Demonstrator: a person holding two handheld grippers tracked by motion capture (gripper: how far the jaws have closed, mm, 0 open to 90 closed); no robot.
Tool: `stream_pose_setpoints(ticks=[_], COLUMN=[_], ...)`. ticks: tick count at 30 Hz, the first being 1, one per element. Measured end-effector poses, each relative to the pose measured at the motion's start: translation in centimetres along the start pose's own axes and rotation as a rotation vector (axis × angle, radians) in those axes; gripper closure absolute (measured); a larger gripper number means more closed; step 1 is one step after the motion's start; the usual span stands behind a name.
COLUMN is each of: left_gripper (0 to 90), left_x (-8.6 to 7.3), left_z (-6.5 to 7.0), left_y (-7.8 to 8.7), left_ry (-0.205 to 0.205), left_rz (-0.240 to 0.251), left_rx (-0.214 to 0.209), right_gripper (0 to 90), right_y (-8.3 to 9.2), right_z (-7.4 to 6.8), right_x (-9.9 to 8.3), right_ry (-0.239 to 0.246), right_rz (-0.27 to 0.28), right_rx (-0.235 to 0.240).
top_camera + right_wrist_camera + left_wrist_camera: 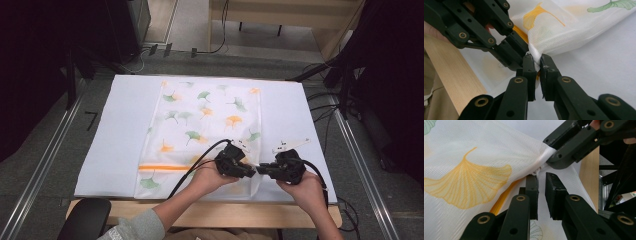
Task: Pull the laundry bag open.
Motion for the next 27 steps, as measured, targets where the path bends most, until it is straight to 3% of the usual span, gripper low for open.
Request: stream_pose_setpoints(ticks=[6,27], left_gripper=[89.4,90.0], left_x=[0.03,0.04], left_z=[-0.31,-0.6], left_y=[0.05,0.06], left_ry=[0.014,0.04], left_rz=[-0.01,-0.029], left_rx=[0.005,-0.001], right_gripper=[85.5,85.4], right_y=[-0.03,0.13], right_z=[0.0,0.05], right_x=[-0.01,-0.04], right_ry=[0.008,0.008], right_rz=[0.0,-0.004], right_rx=[0.009,0.003])
Point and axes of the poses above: each handheld gripper's, and its own axes: y roughly backward along the jaws, x roughly out of its top, z roughly to its right, the point moved 1 cm from there along -y, roughly forward along the jaws, and after that the axes turned 7 degrees about x, right-handed, at the moved point
